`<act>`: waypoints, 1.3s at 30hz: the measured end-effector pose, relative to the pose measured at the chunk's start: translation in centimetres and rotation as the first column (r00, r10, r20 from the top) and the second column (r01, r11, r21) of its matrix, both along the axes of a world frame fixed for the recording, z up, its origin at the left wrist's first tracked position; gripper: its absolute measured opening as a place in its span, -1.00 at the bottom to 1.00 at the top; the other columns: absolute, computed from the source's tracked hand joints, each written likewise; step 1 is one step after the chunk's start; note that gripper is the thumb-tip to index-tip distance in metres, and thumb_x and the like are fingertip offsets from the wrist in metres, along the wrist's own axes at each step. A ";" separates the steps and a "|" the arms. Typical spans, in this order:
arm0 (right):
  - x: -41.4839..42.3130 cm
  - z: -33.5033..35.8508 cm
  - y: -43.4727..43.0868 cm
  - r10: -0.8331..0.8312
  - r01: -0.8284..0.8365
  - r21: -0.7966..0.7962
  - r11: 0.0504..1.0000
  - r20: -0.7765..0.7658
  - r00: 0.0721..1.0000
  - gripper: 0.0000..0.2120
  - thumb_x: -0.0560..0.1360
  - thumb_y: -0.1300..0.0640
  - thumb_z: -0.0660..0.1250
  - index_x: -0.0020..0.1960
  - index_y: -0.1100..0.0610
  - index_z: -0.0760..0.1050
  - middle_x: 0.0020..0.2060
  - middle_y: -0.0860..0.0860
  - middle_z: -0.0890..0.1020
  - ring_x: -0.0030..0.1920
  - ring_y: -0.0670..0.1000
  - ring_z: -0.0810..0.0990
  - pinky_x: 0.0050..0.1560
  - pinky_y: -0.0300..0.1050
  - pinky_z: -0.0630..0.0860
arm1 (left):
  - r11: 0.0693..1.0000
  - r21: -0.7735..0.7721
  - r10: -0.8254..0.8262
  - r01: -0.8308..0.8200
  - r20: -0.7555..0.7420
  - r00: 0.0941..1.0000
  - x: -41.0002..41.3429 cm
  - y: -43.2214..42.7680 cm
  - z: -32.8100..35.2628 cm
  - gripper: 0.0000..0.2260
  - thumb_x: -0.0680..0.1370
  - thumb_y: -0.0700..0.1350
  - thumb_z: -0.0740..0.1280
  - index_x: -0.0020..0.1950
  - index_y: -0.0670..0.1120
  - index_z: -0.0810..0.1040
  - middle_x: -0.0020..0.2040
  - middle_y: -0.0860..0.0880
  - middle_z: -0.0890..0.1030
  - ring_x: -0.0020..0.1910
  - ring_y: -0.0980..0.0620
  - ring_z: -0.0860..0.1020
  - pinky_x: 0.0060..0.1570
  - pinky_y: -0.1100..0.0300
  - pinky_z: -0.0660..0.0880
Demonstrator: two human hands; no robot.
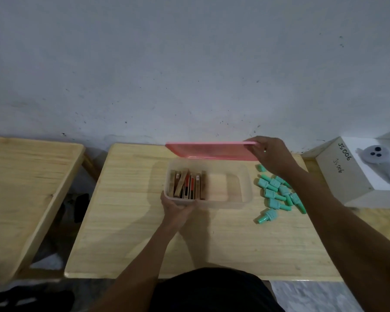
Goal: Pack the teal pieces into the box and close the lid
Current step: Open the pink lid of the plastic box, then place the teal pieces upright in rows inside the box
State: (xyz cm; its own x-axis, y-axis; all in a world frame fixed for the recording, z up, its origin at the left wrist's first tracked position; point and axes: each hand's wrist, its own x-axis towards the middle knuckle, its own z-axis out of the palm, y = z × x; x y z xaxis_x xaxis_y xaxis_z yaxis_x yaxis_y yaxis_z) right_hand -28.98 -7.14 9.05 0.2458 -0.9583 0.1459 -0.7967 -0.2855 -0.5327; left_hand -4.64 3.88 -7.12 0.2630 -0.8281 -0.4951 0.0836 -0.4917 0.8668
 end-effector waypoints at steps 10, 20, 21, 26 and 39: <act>10.8 -3.4 4.9 0.216 -0.223 -0.526 0.820 -0.077 0.973 -0.72 0.43 0.17 0.42 0.14 0.06 0.64 -0.13 0.04 0.62 -0.22 -0.03 0.55 -0.38 -0.25 0.45 | 0.981 -0.150 0.099 -0.124 -0.165 0.981 3.7 -3.8 11.6 -0.62 0.54 0.18 0.22 0.07 -0.10 0.58 0.01 -0.13 0.66 -0.01 -0.10 0.62 0.03 0.00 0.54; 11.9 -7.6 6.5 0.319 -0.338 -0.157 0.928 -0.134 0.938 -0.45 0.42 -0.20 0.39 0.35 -0.02 0.47 0.20 0.00 0.55 0.16 0.00 0.50 0.15 -0.03 0.48 | 0.964 0.041 0.264 -0.264 0.004 0.964 10.8 -4.7 12.9 -0.81 0.48 -0.18 0.21 0.05 -0.17 0.52 -0.04 -0.14 0.63 -0.06 -0.10 0.61 0.03 -0.04 0.59; 11.0 -8.2 6.5 0.239 -0.253 -0.126 0.959 -0.113 0.964 -0.47 0.44 -0.17 0.37 0.34 0.01 0.47 0.22 0.02 0.54 0.19 0.02 0.50 0.19 0.00 0.47 | 0.959 0.045 0.274 -0.281 0.119 0.954 11.9 -4.4 12.6 -0.85 0.49 -0.16 0.22 0.00 -0.15 0.51 -0.06 -0.14 0.62 -0.09 -0.08 0.59 -0.01 0.00 0.58; 6.6 -10.6 6.1 -0.234 0.250 0.069 0.966 -0.181 0.955 -0.41 0.49 -0.08 0.33 0.47 0.07 0.30 0.42 0.15 0.31 0.41 0.15 0.27 0.38 0.07 0.27 | 0.980 0.072 0.121 -0.187 0.533 0.837 15.5 -3.3 9.3 -0.76 0.45 -0.15 0.21 -0.14 -0.30 0.56 -0.11 -0.27 0.57 -0.04 -0.25 0.57 -0.06 0.00 0.50; 3.4 -13.0 8.0 -0.577 0.532 0.345 0.774 0.037 0.816 -0.43 0.54 0.25 0.27 0.50 0.24 0.18 0.38 0.27 0.31 0.30 0.25 0.42 0.27 0.06 0.38 | 0.988 0.043 -0.149 0.151 0.571 0.808 7.8 -1.8 2.5 -0.57 0.55 0.16 0.22 0.28 -0.11 0.48 0.12 -0.08 0.54 0.07 -0.05 0.49 0.04 0.06 0.46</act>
State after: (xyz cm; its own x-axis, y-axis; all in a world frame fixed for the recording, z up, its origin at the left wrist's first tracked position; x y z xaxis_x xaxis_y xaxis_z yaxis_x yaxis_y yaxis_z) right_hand -25.59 0.87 -3.97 -0.3421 -0.9213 -0.1847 -0.6805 0.3785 -0.6274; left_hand 3.13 2.08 -4.63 0.3692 -0.8825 -0.2912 -0.5010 -0.4529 0.7375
